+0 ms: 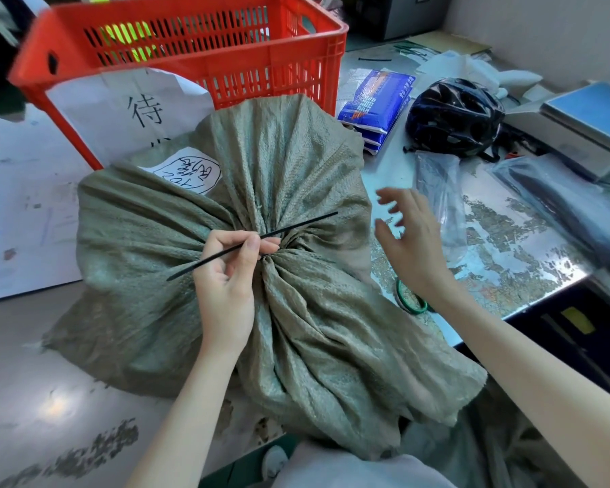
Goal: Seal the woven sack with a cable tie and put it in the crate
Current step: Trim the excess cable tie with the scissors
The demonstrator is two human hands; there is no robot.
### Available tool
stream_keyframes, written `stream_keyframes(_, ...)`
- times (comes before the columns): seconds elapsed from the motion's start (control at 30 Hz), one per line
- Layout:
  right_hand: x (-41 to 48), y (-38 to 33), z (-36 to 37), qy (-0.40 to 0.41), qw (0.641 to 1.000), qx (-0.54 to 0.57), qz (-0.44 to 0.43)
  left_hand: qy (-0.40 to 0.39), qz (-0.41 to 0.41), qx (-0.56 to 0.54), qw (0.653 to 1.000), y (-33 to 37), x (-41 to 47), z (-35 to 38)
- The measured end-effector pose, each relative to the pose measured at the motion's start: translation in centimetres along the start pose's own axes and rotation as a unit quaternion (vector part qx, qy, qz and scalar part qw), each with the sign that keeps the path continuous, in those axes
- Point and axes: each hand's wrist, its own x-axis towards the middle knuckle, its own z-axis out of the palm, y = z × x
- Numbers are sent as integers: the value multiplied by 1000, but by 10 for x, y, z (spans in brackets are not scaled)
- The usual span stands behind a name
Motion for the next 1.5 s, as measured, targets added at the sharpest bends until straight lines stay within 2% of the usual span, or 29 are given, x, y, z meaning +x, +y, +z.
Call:
stream_keyframes(0.13,7,-48,3,-84,989,13,-121,16,-1,-4,1000,4,1,2)
stream_keyframes(0.23,11,-60,16,-151,976,13,-158,28,8,11,1000,9,1,1)
stream_keyframes(0.3,12,-63,21,-149,972,23,-179,24,16,19,999,12,1,-2)
stream_keyframes(0.47,9,-76,23,-87,972,46,-213,43,36,30,998,22,-4,-15)
stream_keyframes(0.7,5,-96,24,-127,961,97,-226,130,50,2,990,25,-10,-57)
stream_keyframes(0.93,-16,-118,45,-213,932,101,-276,197,-43,-43,978,13,-46,-120)
stream_keyframes(1.1,-29,-136,60,-237,918,110,-298,239,-71,31,968,12,-84,-155)
stream_keyframes(1.17,-34,-146,63,-241,916,136,-291,236,-87,44,967,16,-99,-168)
stream_keyframes(1.23,-40,-160,66,-261,913,206,-236,227,-108,37,967,22,-114,-179)
stream_keyframes(1.27,-45,-169,69,-286,901,272,-180,226,-118,39,966,26,-122,-186)
stream_keyframes(1.33,-55,-189,75,-330,846,415,-60,230,-126,54,963,32,-136,-198)
stream_keyframes(1.37,-62,-198,79,-340,820,460,-27,232,-128,69,962,35,-143,-204)
stream_keyframes(1.43,-76,-215,89,-356,795,491,-19,259,-136,110,950,38,-155,-214)
stream_keyframes(1.5,-91,-229,100,-372,789,488,-36,299,-154,153,929,39,-168,-226)
